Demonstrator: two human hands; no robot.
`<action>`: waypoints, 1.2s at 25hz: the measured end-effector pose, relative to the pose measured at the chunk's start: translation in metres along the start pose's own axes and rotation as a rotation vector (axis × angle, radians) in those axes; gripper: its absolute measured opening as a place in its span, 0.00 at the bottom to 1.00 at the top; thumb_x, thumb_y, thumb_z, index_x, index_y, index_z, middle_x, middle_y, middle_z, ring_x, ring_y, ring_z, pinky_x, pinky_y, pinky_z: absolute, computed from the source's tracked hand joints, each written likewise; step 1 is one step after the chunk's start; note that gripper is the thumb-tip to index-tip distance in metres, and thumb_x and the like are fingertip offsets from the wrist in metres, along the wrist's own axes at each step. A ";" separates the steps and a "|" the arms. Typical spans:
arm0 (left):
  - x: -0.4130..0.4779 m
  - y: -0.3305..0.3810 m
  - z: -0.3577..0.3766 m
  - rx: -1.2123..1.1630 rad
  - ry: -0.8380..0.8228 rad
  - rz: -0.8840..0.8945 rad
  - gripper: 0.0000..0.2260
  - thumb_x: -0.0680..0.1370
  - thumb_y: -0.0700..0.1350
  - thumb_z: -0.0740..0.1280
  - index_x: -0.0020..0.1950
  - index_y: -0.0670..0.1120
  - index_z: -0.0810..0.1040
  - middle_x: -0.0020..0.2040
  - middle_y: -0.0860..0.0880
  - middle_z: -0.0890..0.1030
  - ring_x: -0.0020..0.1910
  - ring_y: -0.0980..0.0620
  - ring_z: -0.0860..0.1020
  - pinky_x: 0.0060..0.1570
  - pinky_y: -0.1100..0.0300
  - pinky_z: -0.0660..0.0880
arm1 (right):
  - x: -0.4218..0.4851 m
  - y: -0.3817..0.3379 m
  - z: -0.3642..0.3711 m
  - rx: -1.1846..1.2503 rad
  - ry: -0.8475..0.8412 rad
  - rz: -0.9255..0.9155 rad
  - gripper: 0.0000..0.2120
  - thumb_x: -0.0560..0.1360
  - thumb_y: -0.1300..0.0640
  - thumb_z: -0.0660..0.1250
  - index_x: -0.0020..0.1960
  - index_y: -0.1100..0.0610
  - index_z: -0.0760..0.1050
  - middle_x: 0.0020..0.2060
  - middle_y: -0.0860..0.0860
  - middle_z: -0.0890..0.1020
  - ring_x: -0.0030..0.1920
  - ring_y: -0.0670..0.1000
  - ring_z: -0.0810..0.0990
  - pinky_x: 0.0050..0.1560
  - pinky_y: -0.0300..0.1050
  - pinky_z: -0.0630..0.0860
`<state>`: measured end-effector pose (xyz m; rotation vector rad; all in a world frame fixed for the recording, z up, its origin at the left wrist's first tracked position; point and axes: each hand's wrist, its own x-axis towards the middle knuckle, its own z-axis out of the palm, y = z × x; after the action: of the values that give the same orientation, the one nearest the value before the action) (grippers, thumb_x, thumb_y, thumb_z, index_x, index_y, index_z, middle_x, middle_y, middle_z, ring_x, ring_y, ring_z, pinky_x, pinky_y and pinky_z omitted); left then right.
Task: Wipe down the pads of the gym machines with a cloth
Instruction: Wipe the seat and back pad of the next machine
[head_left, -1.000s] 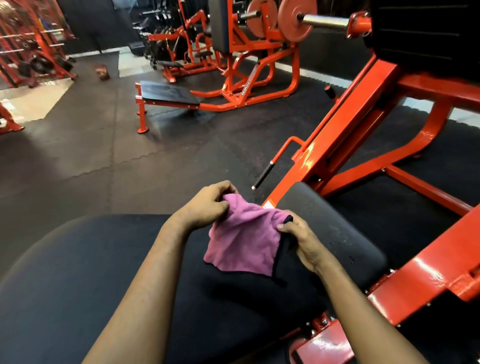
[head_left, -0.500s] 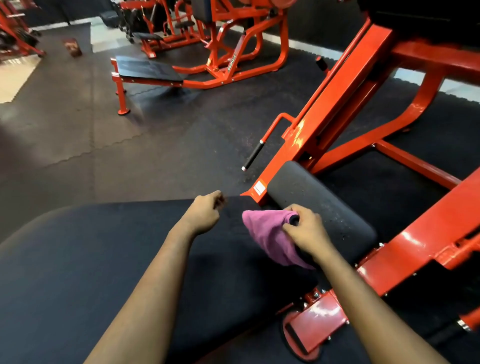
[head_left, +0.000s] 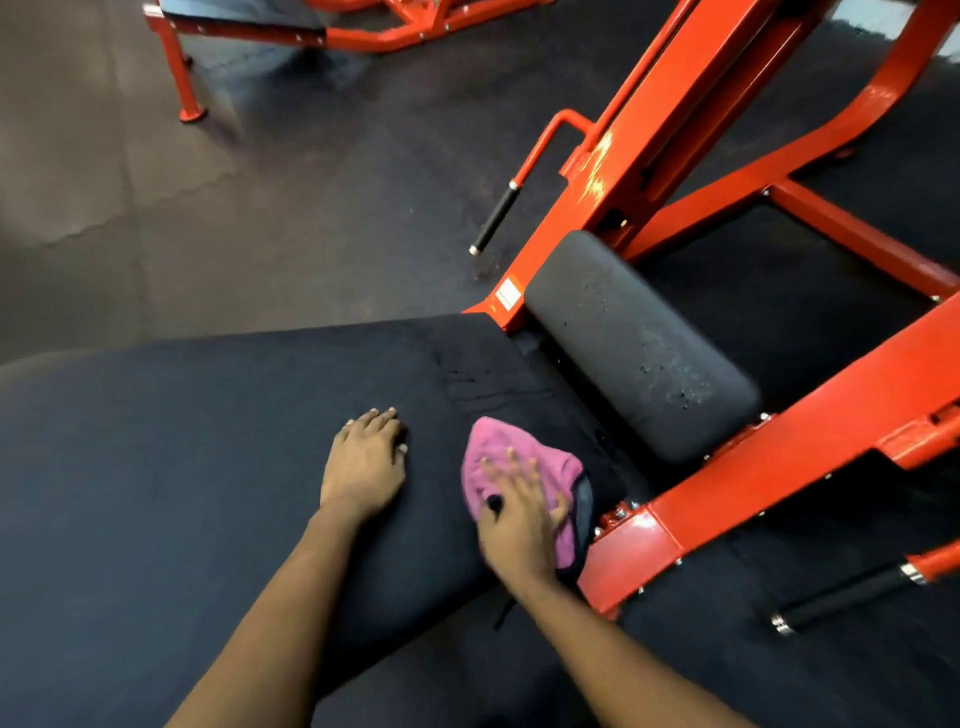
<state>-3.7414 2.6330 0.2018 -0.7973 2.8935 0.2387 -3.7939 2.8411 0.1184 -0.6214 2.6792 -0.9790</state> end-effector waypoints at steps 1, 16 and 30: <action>-0.003 0.001 0.003 0.009 0.018 0.009 0.17 0.82 0.47 0.60 0.70 0.47 0.74 0.77 0.50 0.67 0.78 0.48 0.61 0.77 0.51 0.54 | 0.014 0.014 -0.005 -0.019 0.041 0.053 0.23 0.70 0.53 0.66 0.64 0.43 0.80 0.73 0.46 0.74 0.75 0.52 0.70 0.69 0.69 0.65; 0.020 -0.006 -0.026 -0.222 0.083 -0.114 0.10 0.81 0.42 0.60 0.58 0.48 0.78 0.56 0.47 0.81 0.55 0.43 0.78 0.54 0.48 0.75 | 0.077 -0.005 -0.086 0.402 0.136 -0.050 0.16 0.77 0.64 0.62 0.62 0.58 0.82 0.59 0.50 0.84 0.58 0.50 0.82 0.63 0.35 0.70; 0.125 -0.098 -0.045 0.225 0.052 -0.276 0.25 0.84 0.55 0.50 0.79 0.48 0.62 0.80 0.44 0.60 0.79 0.43 0.54 0.78 0.44 0.48 | 0.089 -0.032 0.016 -0.146 -0.329 -0.248 0.34 0.76 0.29 0.51 0.78 0.27 0.40 0.80 0.36 0.38 0.81 0.49 0.34 0.75 0.73 0.45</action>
<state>-3.8011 2.4799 0.2140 -1.1551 2.7452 -0.1347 -3.8570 2.7696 0.1214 -1.0645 2.4321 -0.6657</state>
